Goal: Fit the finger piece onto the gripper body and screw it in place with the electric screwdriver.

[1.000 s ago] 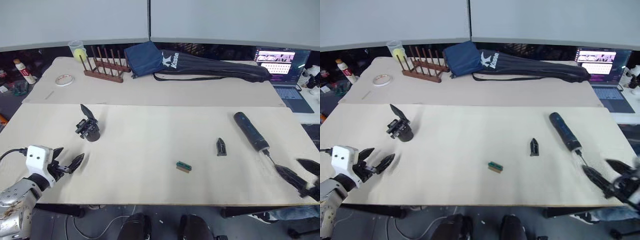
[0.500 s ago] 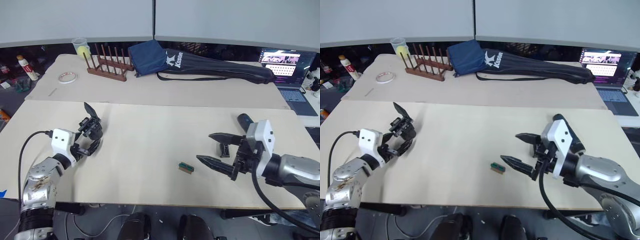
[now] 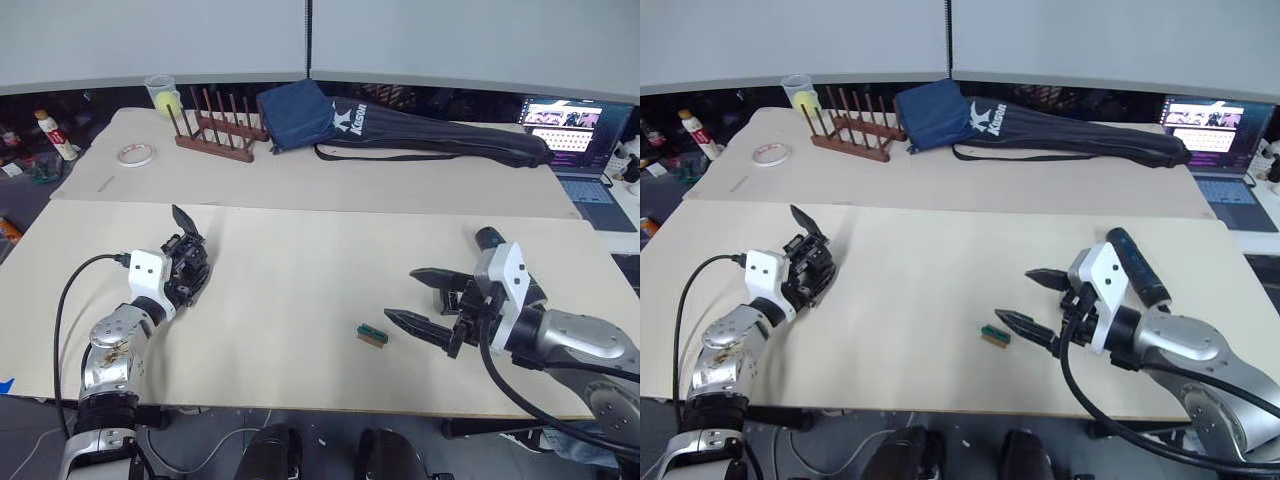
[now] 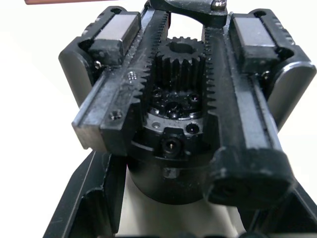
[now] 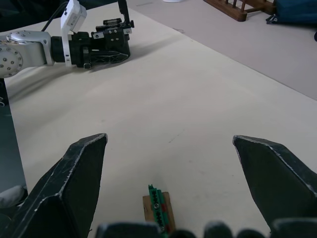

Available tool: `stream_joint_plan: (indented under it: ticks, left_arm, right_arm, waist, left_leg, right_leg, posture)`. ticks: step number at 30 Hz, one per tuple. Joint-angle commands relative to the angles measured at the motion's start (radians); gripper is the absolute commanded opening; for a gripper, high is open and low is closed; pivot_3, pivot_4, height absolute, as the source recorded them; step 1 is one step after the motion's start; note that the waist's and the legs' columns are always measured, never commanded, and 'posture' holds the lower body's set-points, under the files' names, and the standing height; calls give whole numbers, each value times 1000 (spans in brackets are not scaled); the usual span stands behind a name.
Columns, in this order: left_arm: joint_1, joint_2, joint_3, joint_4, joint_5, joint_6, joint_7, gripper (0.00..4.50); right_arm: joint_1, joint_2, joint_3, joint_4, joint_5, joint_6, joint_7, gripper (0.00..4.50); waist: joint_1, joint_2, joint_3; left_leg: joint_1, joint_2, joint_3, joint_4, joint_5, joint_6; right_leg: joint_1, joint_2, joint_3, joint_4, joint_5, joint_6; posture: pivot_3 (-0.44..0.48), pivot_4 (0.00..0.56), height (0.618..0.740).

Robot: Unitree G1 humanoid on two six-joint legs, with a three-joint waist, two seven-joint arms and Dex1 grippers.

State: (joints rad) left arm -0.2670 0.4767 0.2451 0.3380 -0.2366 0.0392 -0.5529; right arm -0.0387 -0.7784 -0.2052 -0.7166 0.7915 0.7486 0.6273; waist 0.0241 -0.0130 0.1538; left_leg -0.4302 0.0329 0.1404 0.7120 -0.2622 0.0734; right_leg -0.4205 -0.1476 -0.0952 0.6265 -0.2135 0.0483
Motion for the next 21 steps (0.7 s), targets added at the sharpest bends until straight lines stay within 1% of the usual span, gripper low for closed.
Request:
stream_joint_plan:
  ticks: [1,3,4,6,7,9,11,17,19,21]
  left_arm:
    - [54,-53,-68,-208,5,85,45,2325]
    - [95,-110,-124,-380,19,182,121,2325]
    - [106,-135,-140,-439,22,225,151,2325]
    - [112,-203,-190,-531,60,321,244,2325]
    - [111,-236,-238,-560,100,355,285,2325]
    - [111,-285,-290,-582,154,387,346,2325]
    - [108,-322,-299,-563,180,400,395,2325]
    - [81,-343,-320,-482,256,352,469,2325]
    - [83,-348,-322,-471,248,345,460,3390]
    - [96,-344,-325,-485,232,346,432,4295]
  right_arm:
    - [4,10,-17,-20,-7,-31,-5,4500]
    - [10,16,-18,-19,-13,-35,-7,4500]
    - [13,18,-17,-19,-16,-37,-7,4500]
    - [23,26,-3,-24,-27,-40,-11,4500]
    - [26,31,8,-29,-36,-41,-15,4500]
    - [28,47,13,-34,-37,-36,-35,4500]
    - [26,60,10,-37,-28,-29,-53,4500]
    - [31,60,18,-41,-28,-26,-66,4500]
    - [32,53,18,-37,-34,-28,-62,4500]
    - [30,49,16,-32,-38,-30,-60,4500]
  waist:
    - [1,0,0]
    - [2,0,0]
    - [5,0,0]
    - [14,-1,0]
    - [16,-1,0]
    - [15,-1,0]
    - [12,-1,0]
    - [5,-1,0]
    - [4,-1,0]
    - [3,-1,0]
  left_leg:
    - [0,0,0,0,0,0]
    - [-1,0,0,1,0,-1]
    - [-1,-1,0,1,0,0]
    - [-2,-2,0,2,0,0]
    - [-3,-2,0,3,0,0]
    - [-3,-2,0,3,1,1]
    - [-3,-2,0,3,0,2]
    - [-3,0,-1,2,-1,4]
    - [-3,0,-2,2,-1,5]
    - [-3,0,-1,2,-2,5]
  right_leg:
    - [0,0,0,0,0,0]
    - [0,0,0,-1,1,1]
    - [1,-1,0,-2,1,2]
    - [1,-1,1,-2,1,3]
    - [1,-1,1,-2,2,4]
    - [1,-1,0,-2,2,4]
    - [0,0,1,-1,2,3]
    - [-2,2,0,2,1,0]
    - [-1,1,0,2,1,0]
    - [-1,1,1,1,1,0]
  posture:
    - [0,150,730]
    - [0,150,730]
    - [0,150,730]
    - [0,150,730]
    - [0,150,730]
    - [0,150,730]
    - [0,150,730]
    - [0,150,730]
    - [0,150,730]
    - [0,150,730]
